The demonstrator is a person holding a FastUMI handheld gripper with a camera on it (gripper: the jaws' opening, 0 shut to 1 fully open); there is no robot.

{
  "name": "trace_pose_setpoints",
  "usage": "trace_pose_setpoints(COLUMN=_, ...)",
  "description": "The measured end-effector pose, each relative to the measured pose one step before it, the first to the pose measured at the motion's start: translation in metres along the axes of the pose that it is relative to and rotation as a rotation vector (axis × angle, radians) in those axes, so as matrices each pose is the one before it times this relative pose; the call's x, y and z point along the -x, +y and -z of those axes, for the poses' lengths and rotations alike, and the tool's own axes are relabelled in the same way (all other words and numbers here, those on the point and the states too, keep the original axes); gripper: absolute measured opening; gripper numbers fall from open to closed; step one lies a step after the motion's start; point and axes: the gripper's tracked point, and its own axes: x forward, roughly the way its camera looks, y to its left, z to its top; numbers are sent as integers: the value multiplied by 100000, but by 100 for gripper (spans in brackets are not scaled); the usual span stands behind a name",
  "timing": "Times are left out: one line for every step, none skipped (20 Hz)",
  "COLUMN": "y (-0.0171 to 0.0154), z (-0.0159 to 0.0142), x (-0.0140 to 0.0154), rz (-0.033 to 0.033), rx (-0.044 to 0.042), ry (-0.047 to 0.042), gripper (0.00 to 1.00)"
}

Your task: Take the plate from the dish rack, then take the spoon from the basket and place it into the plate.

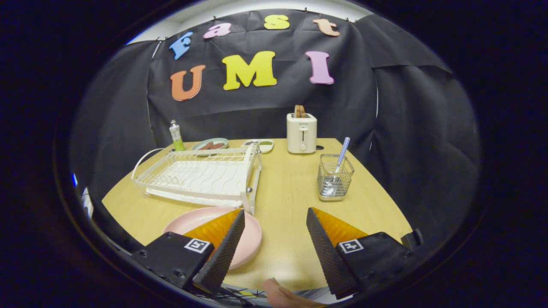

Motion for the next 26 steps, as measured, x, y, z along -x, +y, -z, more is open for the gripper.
trace_pose_setpoints(y=-1071, z=-455, x=-188, rz=1206, rx=199, ry=-1511, gripper=95)
trace_pose_setpoints(y=-1081, z=-733, x=-252, rz=1352, rx=-276, ry=-914, gripper=97)
trace_pose_setpoints(y=-1228, z=-603, x=-590, rz=1464, rx=-1163, ry=-1428, gripper=99)
trace_pose_setpoints(y=-848, z=-831, x=-462, rz=832, rx=-348, ry=-1641, gripper=99)
trace_pose_setpoints(y=-780, z=-707, x=-533, rz=493, rx=1180, ry=-2164, gripper=99)
trace_pose_setpoints(y=-934, z=-976, x=-639, rz=982, rx=1890, ry=-2849, gripper=99)
trace_pose_setpoints(y=-1439, z=-823, x=-609, rz=2999, rx=1307, ry=-2463, gripper=99)
trace_pose_setpoints(y=-1104, z=-854, x=-835, rz=2039, rx=917, ry=-2002, gripper=99)
trace_pose_setpoints(y=-578, z=-297, x=-862, rz=999, rx=1198, ry=-384, gripper=99)
trace_pose_setpoints(y=-412, z=-375, x=-950, rz=-11, rx=980, ry=-178, gripper=100)
trace_pose_setpoints(y=-482, z=-434, x=-1097, rz=475, rx=623, ry=118, gripper=100)
trace_pose_setpoints(y=-549, z=-226, x=-1230, rz=535, rx=440, ry=298, gripper=100)
trace_pose_setpoints(y=-427, z=-206, x=-1393, rz=681, rx=110, ry=630, gripper=100)
trace_pose_setpoints(y=-330, z=122, x=-1377, rz=663, rx=1123, ry=2335, gripper=100)
trace_pose_setpoints(y=-493, z=72, x=-1427, rz=708, rx=298, ry=1069, gripper=100)
trace_pose_setpoints(y=-415, z=-245, x=-1376, rz=385, rx=63, ry=1756, gripper=100)
trace_pose_setpoints(y=-719, z=126, x=-1284, rz=104, rx=103, ry=1679, gripper=100)
trace_pose_setpoints(y=-472, z=-108, x=-1100, rz=-443, rx=-899, ry=1389, gripper=100)
trace_pose_setpoints(y=-343, z=-246, x=-1315, rz=-257, rx=-1185, ry=894, gripper=100)
trace_pose_setpoints(y=-105, z=-376, x=-1091, rz=-1417, rx=-2499, ry=-275, gripper=100)
trace_pose_setpoints(y=145, z=-330, x=-951, rz=-1350, rx=-3600, ry=-1808, gripper=100)
trace_pose_setpoints(y=-237, z=-156, x=-922, rz=769, rx=-3359, ry=494, gripper=100)
trace_pose_setpoints(y=-80, z=-291, x=-366, rz=-816, rx=-4243, ry=786, gripper=100)
trace_pose_setpoints(y=383, z=266, x=-615, rz=-1195, rx=-3208, ry=2803, gripper=100)
trace_pose_setpoints(y=518, z=533, x=-688, rz=212, rx=-1869, ry=2225, gripper=96)
trace_pose_setpoints(y=-56, z=253, x=-835, rz=887, rx=847, ry=1776, gripper=93)
